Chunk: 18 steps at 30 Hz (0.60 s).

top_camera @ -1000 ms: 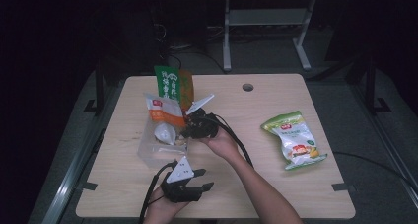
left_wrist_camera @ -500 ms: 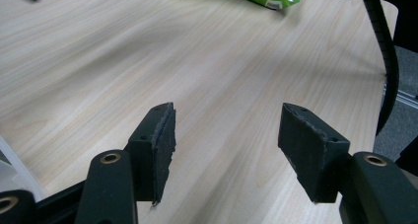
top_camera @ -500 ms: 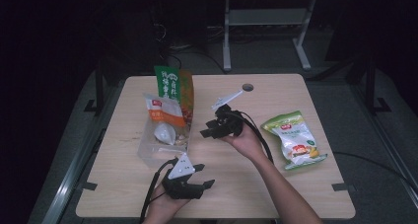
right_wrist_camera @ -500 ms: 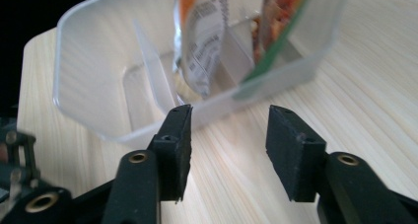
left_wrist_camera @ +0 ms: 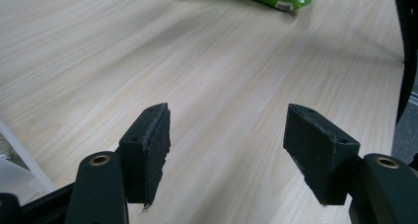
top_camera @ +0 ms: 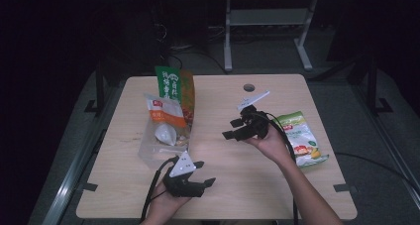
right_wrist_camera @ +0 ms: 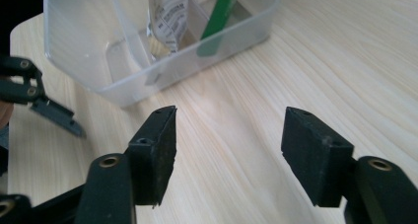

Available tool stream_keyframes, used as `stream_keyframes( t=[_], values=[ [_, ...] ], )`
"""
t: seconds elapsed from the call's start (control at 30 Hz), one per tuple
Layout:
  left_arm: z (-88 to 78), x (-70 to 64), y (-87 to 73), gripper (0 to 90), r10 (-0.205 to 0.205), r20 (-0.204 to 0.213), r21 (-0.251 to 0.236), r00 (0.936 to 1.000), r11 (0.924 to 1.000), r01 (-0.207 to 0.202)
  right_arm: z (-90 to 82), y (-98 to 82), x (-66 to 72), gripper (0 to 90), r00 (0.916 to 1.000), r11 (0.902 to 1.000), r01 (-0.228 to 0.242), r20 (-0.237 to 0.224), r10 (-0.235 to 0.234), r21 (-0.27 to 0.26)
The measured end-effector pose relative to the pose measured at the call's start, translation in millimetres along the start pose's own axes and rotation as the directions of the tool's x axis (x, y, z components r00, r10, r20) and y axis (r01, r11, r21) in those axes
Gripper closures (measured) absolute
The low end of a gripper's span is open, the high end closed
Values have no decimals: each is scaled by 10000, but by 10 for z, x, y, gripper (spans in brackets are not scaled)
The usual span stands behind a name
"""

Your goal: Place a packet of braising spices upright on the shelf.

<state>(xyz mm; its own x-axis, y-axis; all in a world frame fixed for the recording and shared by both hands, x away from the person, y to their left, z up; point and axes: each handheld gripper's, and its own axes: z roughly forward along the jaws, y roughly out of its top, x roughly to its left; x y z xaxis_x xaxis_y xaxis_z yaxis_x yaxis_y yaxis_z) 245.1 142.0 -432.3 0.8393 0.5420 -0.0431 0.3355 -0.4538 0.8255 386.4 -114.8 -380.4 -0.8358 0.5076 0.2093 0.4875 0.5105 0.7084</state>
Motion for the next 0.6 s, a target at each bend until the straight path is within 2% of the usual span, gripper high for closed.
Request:
stream_keyframes(
  t=[0.07,0.23,0.4,0.6],
  values=[
    [10,-2,-4,334,-124,22,-4,9999,9999,124,-61,-31,-7,361,9999,10000,-62,127,61,77],
    [-2,10,-13,322,-91,58,-10,9999,10000,91,-210,-142,-26,343,9987,9995,-327,396,326,26],
    [-22,20,-6,321,-25,41,-29,10000,10000,25,-356,-315,-86,325,9961,9992,-362,809,348,160],
    [-14,7,3,321,-64,84,-95,9999,9999,65,-549,-533,-147,319,9903,9965,-823,1139,799,168]
  ],
)
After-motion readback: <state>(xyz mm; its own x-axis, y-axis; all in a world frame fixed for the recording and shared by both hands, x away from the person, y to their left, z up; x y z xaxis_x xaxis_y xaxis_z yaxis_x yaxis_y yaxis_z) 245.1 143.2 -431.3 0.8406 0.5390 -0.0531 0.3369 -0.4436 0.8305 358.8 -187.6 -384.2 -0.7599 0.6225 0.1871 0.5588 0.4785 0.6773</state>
